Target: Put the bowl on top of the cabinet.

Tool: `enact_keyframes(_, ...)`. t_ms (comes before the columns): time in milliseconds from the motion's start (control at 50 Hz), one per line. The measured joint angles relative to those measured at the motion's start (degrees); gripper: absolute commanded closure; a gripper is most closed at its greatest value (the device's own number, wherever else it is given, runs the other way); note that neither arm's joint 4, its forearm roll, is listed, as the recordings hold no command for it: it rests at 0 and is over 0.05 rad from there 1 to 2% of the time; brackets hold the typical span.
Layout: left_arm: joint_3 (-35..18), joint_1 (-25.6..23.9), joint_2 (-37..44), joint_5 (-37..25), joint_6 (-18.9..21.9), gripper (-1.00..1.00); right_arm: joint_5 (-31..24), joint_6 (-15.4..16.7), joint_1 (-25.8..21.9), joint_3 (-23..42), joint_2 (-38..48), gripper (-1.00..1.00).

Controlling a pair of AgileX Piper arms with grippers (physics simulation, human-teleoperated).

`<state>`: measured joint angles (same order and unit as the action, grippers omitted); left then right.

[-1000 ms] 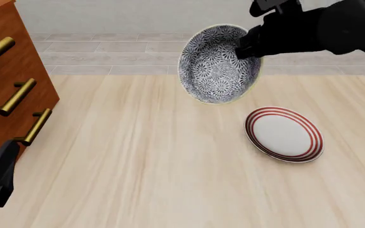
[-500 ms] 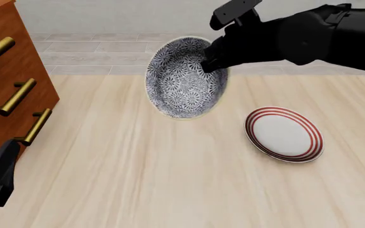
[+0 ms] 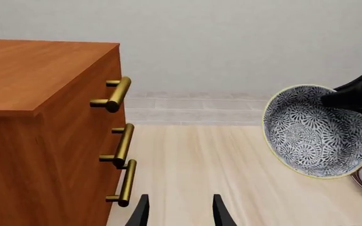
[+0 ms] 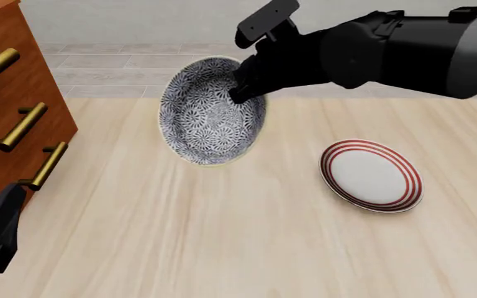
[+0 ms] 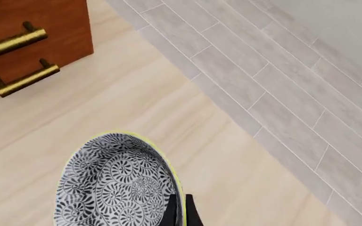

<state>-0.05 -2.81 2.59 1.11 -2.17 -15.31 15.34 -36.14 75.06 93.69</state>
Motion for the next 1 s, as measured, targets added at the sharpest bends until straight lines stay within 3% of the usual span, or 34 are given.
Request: enact_keyframes(1000, -0.2, -1.5, 0.6, 0.5, -1.3, -1.0, -0.3, -0.3, -6.9, 5.9, 5.7, 1.0)
